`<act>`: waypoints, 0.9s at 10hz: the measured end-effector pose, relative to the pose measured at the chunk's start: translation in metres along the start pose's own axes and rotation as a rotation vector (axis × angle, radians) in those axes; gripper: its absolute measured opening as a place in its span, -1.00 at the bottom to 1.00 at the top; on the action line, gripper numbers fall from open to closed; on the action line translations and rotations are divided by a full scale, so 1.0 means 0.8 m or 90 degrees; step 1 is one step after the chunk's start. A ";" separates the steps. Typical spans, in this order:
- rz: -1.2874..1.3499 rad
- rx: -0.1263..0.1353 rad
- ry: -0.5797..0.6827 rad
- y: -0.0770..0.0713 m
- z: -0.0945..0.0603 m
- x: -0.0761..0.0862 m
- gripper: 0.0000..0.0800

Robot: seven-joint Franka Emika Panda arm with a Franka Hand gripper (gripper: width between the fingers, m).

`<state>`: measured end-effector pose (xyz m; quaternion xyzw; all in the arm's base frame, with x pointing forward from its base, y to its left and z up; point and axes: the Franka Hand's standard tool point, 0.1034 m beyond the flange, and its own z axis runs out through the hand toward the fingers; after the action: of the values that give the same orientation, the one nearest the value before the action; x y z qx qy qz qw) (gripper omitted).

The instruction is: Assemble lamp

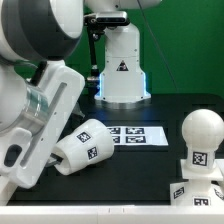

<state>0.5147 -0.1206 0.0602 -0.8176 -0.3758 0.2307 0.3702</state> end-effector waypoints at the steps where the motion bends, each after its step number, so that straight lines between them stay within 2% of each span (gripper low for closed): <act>1: 0.001 0.003 0.000 -0.001 0.009 0.001 0.75; 7: 0.013 0.021 -0.011 -0.007 0.031 0.008 0.75; 9: 0.019 0.019 -0.023 -0.011 0.034 0.015 0.75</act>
Offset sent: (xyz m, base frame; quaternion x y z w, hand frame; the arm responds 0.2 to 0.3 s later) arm -0.0138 0.0059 -0.0042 -0.0028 -0.0254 0.0145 0.9996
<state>0.5000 -0.0956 0.0491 -0.8133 -0.3666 0.2565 0.3719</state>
